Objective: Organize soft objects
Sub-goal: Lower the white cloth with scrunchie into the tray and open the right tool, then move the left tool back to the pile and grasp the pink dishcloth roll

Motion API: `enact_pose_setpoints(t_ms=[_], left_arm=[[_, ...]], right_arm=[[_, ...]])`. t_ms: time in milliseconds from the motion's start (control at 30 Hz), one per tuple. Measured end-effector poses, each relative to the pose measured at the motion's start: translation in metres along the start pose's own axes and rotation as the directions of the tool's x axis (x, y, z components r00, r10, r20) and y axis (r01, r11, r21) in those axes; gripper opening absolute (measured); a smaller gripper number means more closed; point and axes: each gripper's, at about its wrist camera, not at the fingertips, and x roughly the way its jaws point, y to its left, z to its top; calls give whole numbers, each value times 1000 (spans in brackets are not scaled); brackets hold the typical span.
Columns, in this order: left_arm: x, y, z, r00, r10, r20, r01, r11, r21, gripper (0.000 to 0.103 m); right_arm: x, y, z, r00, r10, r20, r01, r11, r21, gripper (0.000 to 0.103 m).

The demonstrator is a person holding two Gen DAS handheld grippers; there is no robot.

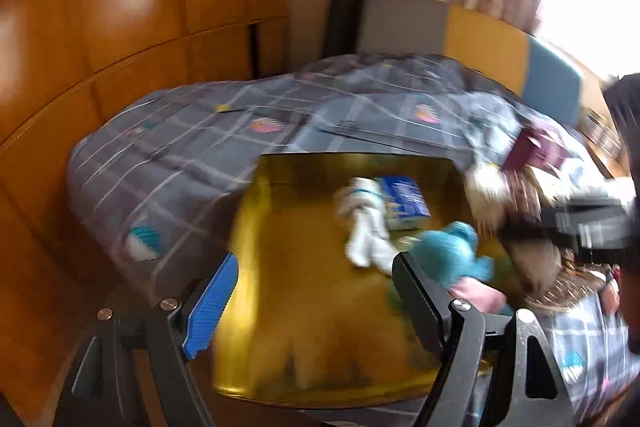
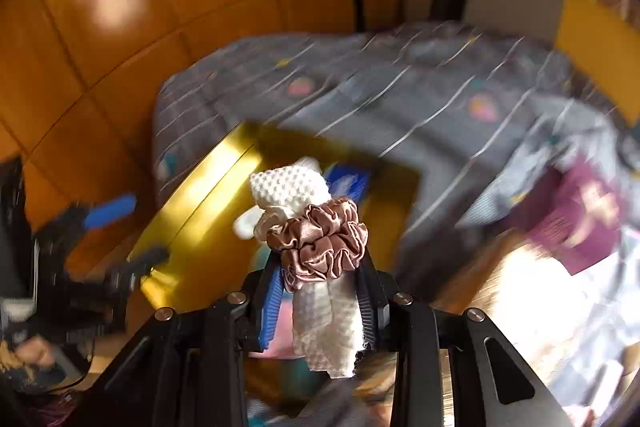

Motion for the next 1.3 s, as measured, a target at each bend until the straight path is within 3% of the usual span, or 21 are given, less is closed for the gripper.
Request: enact_pose_setpoints(t_ms=[167, 433, 567, 867, 1300], left_arm=[[-3, 20, 5, 998, 55, 24, -53, 997, -49, 81], [-6, 5, 2, 999, 23, 30, -23, 1000, 12, 81], [-7, -4, 3, 1000, 2, 30, -3, 1000, 27, 81], [-18, -23, 3, 998, -29, 52, 24, 996, 85, 81], [-29, -64, 0, 994, -99, 52, 87, 977, 194, 81]], right_arm=[[38, 32, -17, 996, 73, -53, -73, 997, 10, 35], [57, 46, -29, 996, 45, -76, -44, 999, 12, 52], [43, 41, -33, 999, 23, -28, -23, 1000, 10, 59], [-8, 27, -45, 990, -102, 97, 101, 995, 15, 59], [-96, -37, -82, 925, -291, 245, 251, 951, 180, 63]])
